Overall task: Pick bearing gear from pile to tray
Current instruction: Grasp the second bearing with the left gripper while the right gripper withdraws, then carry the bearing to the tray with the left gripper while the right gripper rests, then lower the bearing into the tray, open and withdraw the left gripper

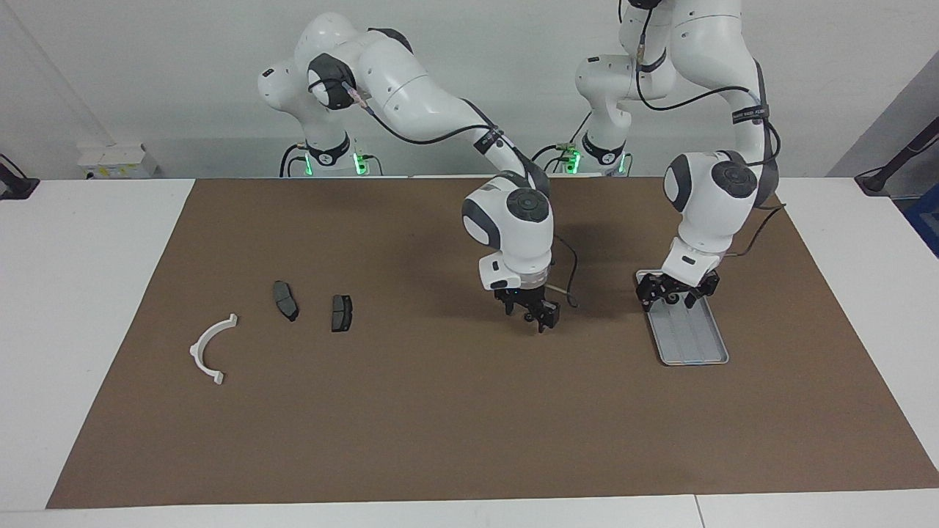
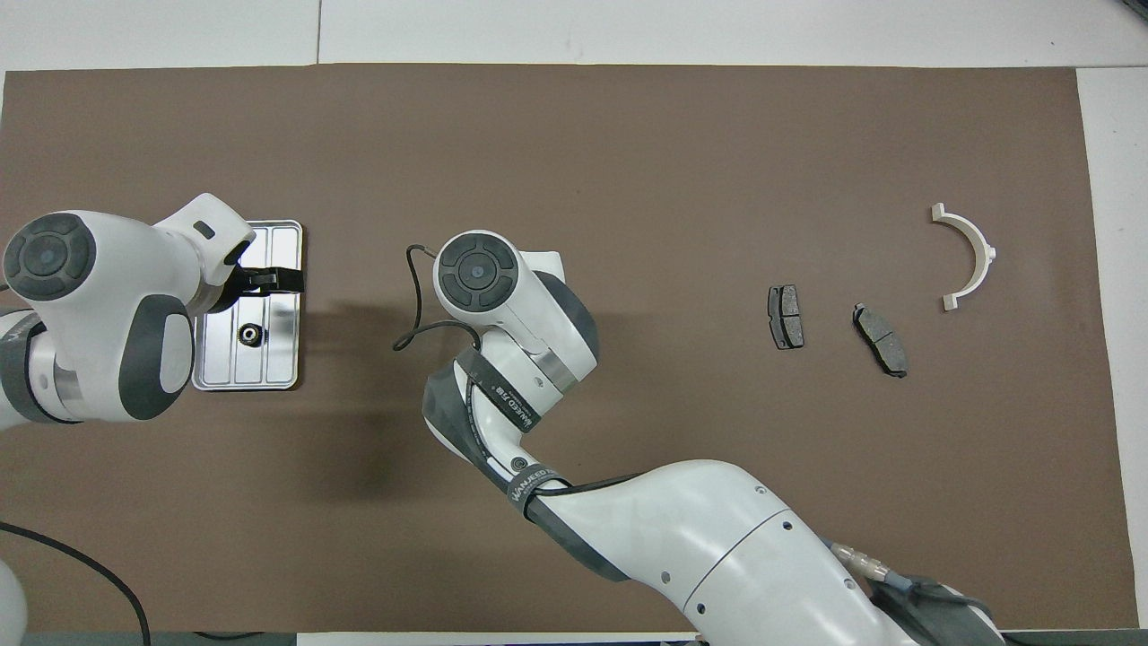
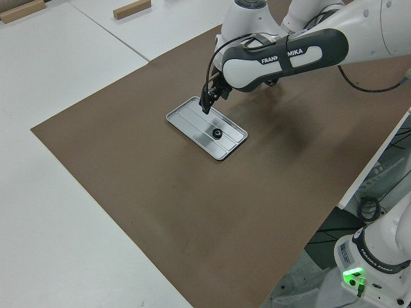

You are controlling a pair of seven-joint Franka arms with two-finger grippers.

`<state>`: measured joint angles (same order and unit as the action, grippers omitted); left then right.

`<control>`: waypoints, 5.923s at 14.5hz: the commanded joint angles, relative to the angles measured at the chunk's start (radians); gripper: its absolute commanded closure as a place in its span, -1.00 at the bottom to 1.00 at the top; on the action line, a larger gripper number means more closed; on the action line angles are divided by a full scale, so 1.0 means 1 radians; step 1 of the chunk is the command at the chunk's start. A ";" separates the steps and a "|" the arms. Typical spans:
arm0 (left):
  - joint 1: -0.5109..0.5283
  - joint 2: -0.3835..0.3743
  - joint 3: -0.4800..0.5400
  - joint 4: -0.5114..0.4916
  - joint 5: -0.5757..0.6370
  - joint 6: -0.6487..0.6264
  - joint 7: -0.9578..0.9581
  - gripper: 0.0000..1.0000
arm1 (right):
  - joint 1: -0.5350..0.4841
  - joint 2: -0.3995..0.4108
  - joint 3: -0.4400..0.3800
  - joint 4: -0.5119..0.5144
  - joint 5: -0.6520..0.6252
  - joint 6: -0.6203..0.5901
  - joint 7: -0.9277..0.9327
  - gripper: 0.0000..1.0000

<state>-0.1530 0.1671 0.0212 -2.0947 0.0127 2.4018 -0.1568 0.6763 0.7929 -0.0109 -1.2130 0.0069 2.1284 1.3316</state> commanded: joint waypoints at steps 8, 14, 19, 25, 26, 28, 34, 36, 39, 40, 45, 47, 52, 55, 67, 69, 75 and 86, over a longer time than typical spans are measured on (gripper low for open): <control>-0.327 0.222 0.016 0.297 -0.031 -0.099 -0.463 -0.90 | -0.370 -0.348 0.057 0.061 -0.002 -0.430 -0.853 -1.00; -0.421 0.273 0.014 0.299 -0.028 -0.084 -0.560 -0.86 | -0.602 -0.464 0.060 0.049 0.001 -0.591 -1.299 -1.00; -0.418 0.256 0.014 0.251 -0.028 -0.079 -0.558 -0.67 | -0.639 -0.608 0.052 -0.098 -0.013 -0.593 -1.306 -1.00; -0.421 0.246 0.013 0.225 -0.030 -0.069 -0.564 -0.50 | -0.655 -0.744 0.049 -0.262 -0.013 -0.579 -1.307 -1.00; -0.421 0.246 0.013 0.225 -0.030 -0.069 -0.564 -0.50 | -0.656 -0.756 0.049 -0.270 -0.013 -0.579 -1.309 -1.00; -0.421 0.244 0.013 0.219 -0.030 -0.069 -0.564 -0.45 | -0.669 -0.777 0.046 -0.276 -0.013 -0.585 -1.309 -1.00; -0.424 0.235 0.013 0.196 -0.030 -0.070 -0.584 0.28 | -0.681 -0.850 0.039 -0.362 -0.008 -0.582 -1.330 -1.00; -0.422 0.235 0.013 0.202 -0.030 -0.084 -0.584 0.83 | -0.676 -0.851 0.029 -0.367 -0.005 -0.584 -1.333 -1.00; -0.402 0.232 0.023 0.228 -0.030 -0.122 -0.580 0.97 | -0.669 -0.851 0.017 -0.370 -0.001 -0.587 -1.333 -1.00; -0.373 0.218 0.034 0.235 -0.027 -0.145 -0.563 0.97 | -0.667 -0.853 0.016 -0.370 -0.001 -0.587 -1.333 -1.00; -0.084 0.061 0.031 0.208 -0.030 -0.290 -0.159 0.97 | -0.666 -0.851 0.012 -0.370 0.005 -0.593 -1.333 -1.00; 0.037 0.055 0.031 0.176 -0.031 -0.250 0.041 0.97 | -0.666 -0.851 0.012 -0.370 0.004 -0.594 -1.333 -1.00; 0.078 0.112 0.034 0.159 -0.028 -0.144 0.169 1.00 | -0.662 -0.850 0.012 -0.370 -0.001 -0.597 -1.333 -1.00; 0.073 0.146 0.033 0.156 -0.028 -0.101 0.194 1.00 | -0.662 -0.850 0.012 -0.369 -0.002 -0.597 -1.333 -1.00; 0.089 0.192 0.033 0.150 -0.028 -0.046 0.266 1.00 | -0.662 -0.850 0.012 -0.367 -0.010 -0.597 -1.333 -1.00; 0.096 0.190 0.033 0.147 -0.028 -0.044 0.282 1.00 | -0.662 -0.850 0.012 -0.367 -0.010 -0.597 -1.333 -1.00; 0.095 0.183 0.033 0.098 -0.030 0.008 0.275 0.78 | -0.661 -0.850 0.012 -0.364 -0.012 -0.597 -1.333 -1.00; 0.128 0.037 0.040 0.280 -0.034 -0.369 0.270 -1.00 | -0.661 -0.850 0.012 -0.364 -0.013 -0.597 -1.333 -1.00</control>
<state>-0.0466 0.2776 0.0596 -1.8274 -0.0052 2.1235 0.1036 0.0098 -0.0324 0.0099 -1.5507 0.0072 1.5210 0.0277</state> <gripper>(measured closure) 0.000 0.000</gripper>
